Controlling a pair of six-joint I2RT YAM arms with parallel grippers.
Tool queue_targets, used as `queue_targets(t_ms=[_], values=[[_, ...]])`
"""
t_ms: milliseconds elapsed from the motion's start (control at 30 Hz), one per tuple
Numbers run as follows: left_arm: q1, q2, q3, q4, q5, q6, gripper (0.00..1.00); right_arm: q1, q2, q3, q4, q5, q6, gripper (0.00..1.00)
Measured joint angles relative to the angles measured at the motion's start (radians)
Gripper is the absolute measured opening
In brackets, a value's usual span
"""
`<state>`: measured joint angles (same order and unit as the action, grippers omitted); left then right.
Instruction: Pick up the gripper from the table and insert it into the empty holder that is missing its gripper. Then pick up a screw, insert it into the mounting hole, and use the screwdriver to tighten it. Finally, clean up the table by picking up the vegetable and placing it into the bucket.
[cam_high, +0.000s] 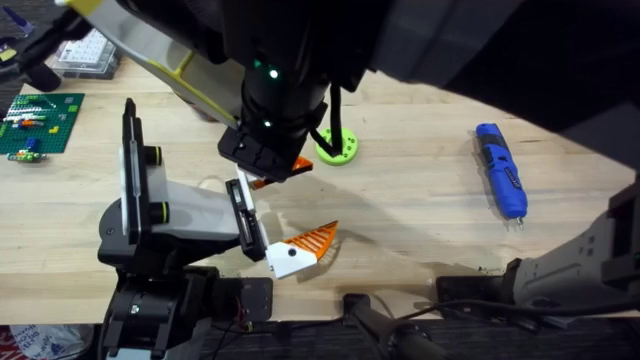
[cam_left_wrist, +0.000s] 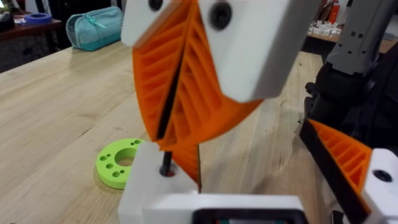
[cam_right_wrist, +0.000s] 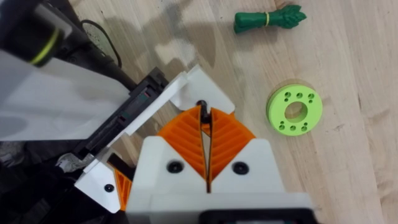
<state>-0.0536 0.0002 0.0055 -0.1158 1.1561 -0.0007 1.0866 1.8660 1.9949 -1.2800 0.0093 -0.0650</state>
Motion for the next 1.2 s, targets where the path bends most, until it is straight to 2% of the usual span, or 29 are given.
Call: queue_targets(t_ms=[1200], values=[[0.0,0.0,0.0,-0.001,0.003,-0.008,0.986,0.0,0.017,0.0,-0.002,0.0,0.001,0.009]])
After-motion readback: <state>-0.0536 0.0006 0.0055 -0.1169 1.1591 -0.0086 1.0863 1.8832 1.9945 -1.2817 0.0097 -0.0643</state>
